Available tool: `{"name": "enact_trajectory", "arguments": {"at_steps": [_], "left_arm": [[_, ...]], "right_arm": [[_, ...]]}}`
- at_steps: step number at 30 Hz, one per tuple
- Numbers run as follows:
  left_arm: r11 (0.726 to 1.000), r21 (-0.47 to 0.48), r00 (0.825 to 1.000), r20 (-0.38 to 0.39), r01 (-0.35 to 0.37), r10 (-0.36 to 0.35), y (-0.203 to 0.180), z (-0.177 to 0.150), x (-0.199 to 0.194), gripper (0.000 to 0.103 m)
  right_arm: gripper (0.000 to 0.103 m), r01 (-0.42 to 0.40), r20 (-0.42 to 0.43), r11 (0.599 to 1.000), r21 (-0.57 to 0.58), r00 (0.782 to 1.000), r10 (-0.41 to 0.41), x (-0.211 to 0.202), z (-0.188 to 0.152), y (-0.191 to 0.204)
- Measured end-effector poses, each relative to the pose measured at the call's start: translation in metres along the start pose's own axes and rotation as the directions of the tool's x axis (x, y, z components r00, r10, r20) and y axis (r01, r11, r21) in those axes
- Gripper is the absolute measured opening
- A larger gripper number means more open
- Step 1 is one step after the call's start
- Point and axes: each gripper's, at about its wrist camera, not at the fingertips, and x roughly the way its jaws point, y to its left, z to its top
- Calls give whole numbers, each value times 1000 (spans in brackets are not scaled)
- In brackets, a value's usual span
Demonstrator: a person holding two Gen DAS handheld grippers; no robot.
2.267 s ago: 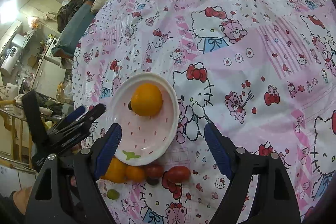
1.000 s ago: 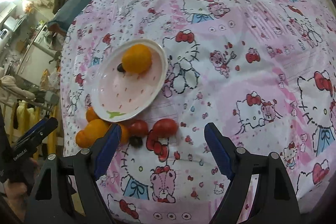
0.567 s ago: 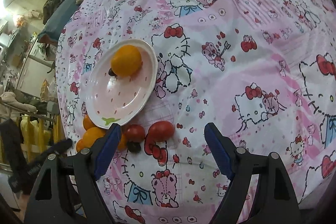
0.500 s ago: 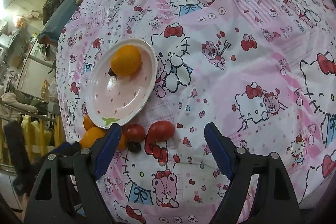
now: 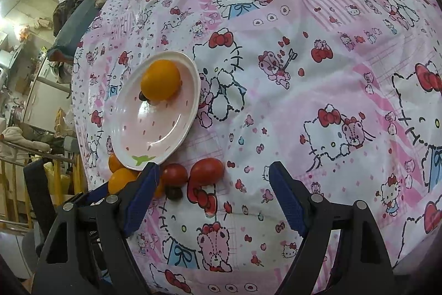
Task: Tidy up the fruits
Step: 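Close the left gripper around the second large orange beside the plate, then lift the orange with the left gripper while the right gripper grasps another dark berry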
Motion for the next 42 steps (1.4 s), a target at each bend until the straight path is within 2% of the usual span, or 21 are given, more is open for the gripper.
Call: {"name": "enact_trajectory", "arguments": {"at_steps": [10, 17, 24, 29, 32, 35, 42], "left_arm": [[999, -13, 997, 68, 37, -36, 4, 0, -23, 46], [996, -53, 984, 166, 72, -62, 22, -4, -61, 46], [989, -128, 975, 217, 73, -44, 51, -7, -78, 46], [979, -183, 977, 204, 94, -55, 66, -6, -81, 46], [971, -211, 977, 200, 115, -72, 71, -7, -81, 46], [968, -218, 978, 193, 123, -81, 70, -6, -80, 46], [962, -247, 981, 180, 120, -76, 77, -2, -78, 46]], "right_arm": [[84, 15, 13, 1000, -13, 1000, -14, -2, -1, 2], [84, 26, 17, 1000, -12, 1000, -26, -2, -2, 1], [84, -36, -65, 998, -58, 997, 32, 11, -18, 18], [83, -90, -128, 992, -93, 989, 77, 20, -34, 34], [84, -84, -156, 986, -141, 986, 62, 30, -46, 44], [79, -36, -151, 972, -230, 989, 1, 42, -56, 56], [51, -59, -219, 942, -330, 976, -16, 70, -68, 69]]}}
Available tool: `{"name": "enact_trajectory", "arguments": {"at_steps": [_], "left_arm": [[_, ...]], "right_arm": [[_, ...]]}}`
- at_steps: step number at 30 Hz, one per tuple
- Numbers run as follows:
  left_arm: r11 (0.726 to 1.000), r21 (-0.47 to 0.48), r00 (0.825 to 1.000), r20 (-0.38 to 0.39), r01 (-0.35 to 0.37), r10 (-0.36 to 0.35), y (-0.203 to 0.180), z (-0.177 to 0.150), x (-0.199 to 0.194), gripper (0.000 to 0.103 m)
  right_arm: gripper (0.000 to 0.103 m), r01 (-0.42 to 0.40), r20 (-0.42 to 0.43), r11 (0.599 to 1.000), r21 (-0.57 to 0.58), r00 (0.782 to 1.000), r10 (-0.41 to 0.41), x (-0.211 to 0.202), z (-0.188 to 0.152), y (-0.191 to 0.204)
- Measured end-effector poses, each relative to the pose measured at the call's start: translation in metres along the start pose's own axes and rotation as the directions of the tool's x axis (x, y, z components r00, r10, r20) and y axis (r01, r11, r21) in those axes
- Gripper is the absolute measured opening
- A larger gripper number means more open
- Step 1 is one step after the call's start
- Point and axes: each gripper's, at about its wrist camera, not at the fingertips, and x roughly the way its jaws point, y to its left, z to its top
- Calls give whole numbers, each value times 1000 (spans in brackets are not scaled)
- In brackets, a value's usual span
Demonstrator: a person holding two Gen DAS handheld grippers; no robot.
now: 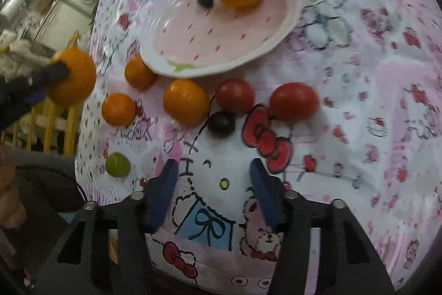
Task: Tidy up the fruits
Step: 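Lift the orange with the left gripper while the right gripper grasps another dark berry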
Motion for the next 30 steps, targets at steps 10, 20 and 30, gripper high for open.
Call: {"name": "enact_trajectory", "arguments": {"at_steps": [10, 20, 30], "left_arm": [[1000, -1, 1000, -13, 8, -8, 4, -1, 2, 46], [1000, 11, 1000, -19, -3, 4, 0, -2, 6, 46], [999, 5, 999, -1, -49, 49, 3, -3, 8, 46]], "right_arm": [[41, 146, 35, 977, -156, 989, -142, 24, 19, 25], [27, 202, 77, 950, -238, 979, -189, 30, 25, 28], [24, 140, 90, 968, -209, 988, -123, 9, 11, 23]]}}
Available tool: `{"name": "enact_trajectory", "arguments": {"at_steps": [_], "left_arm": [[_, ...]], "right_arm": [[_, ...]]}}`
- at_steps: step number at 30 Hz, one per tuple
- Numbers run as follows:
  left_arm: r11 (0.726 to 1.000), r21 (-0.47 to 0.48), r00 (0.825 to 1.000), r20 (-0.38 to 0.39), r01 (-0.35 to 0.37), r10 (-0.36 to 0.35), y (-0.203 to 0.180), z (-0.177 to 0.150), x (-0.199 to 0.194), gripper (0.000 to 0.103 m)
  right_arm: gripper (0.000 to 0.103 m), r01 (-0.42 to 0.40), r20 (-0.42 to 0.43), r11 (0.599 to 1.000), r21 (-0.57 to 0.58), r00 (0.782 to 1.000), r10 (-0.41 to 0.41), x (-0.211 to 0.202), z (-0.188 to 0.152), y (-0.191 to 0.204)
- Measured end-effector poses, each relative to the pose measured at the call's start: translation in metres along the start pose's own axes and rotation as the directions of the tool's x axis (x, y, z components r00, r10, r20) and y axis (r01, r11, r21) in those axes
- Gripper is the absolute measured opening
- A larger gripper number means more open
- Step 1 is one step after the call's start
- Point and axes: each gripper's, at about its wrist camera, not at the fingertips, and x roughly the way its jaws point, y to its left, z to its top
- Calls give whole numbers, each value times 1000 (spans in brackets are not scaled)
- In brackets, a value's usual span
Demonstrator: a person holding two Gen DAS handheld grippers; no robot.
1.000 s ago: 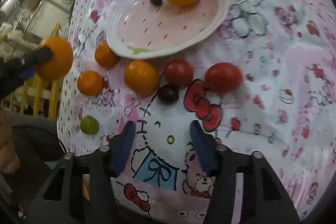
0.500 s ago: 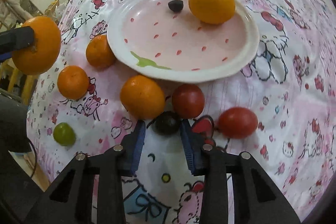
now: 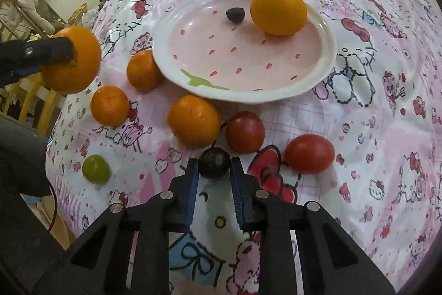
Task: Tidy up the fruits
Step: 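Lift the orange with the left gripper while the right gripper grasps another dark berry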
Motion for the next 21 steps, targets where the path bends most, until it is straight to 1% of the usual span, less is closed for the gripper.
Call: {"name": "enact_trajectory", "arguments": {"at_steps": [5, 10, 15, 17, 19, 21], "left_arm": [[1000, 8, 1000, 4, -12, 12, -2, -2, 0, 46], [999, 30, 1000, 9, -22, 21, -9, -2, 2, 46], [999, 45, 1000, 12, -24, 23, -15, 0, 6, 46], [997, 63, 999, 2, -37, 37, -20, 4, 11, 46], [995, 88, 999, -18, -48, 50, -26, 13, 20, 46], [993, 104, 999, -14, -47, 49, -31, 23, 25, 46]], "right_arm": [[24, -26, 28, 999, 22, 999, 26, -19, -13, -3], [24, -51, 90, 997, 64, 995, 45, -47, -19, -17], [24, -73, 175, 992, 104, 983, 54, -76, -11, -33], [24, -66, 206, 992, 108, 978, 43, -87, -3, -39], [24, -62, 234, 992, 109, 972, 35, -95, 6, -42], [24, -63, 248, 992, 106, 968, 35, -102, 17, -46]]}}
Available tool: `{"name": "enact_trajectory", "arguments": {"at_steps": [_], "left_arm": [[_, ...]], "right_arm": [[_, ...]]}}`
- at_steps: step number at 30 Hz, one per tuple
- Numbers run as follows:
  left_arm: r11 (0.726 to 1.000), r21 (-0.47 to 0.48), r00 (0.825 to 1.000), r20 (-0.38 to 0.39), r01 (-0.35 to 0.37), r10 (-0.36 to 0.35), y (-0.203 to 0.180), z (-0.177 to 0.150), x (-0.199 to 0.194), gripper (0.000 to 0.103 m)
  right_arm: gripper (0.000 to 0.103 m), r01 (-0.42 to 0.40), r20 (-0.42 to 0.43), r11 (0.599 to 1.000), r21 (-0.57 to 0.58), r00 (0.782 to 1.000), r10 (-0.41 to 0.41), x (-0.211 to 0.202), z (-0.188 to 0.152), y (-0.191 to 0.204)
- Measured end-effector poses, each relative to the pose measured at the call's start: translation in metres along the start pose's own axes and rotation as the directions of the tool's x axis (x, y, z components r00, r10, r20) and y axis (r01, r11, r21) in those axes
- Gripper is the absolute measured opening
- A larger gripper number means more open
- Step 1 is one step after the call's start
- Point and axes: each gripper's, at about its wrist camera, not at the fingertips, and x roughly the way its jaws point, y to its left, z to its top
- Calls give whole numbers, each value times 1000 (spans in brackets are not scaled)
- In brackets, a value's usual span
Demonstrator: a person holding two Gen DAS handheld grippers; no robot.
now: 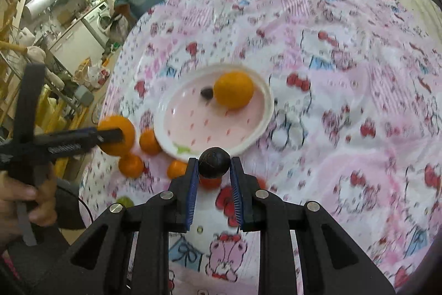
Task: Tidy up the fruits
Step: 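Lift the orange with the left gripper while the right gripper grasps another dark berry, then carry the orange over the plate with the left gripper while the right carries the berry there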
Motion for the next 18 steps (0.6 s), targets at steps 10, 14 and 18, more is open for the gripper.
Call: {"name": "enact_trajectory", "arguments": {"at_steps": [10, 14, 18], "left_arm": [[996, 84, 1000, 21, -13, 11, -18, 34, 31, 46], [993, 114, 999, 51, -24, 18, -26, 47, 38, 46], [994, 108, 999, 33, 27, -31, -30, 56, 48, 45]], "right_arm": [[24, 23, -32, 999, -47, 999, -25, 39, 59, -24], [24, 29, -75, 998, -63, 997, -34, 65, 62, -32], [24, 25, -107, 997, -77, 994, -33, 86, 66, -35]]}}
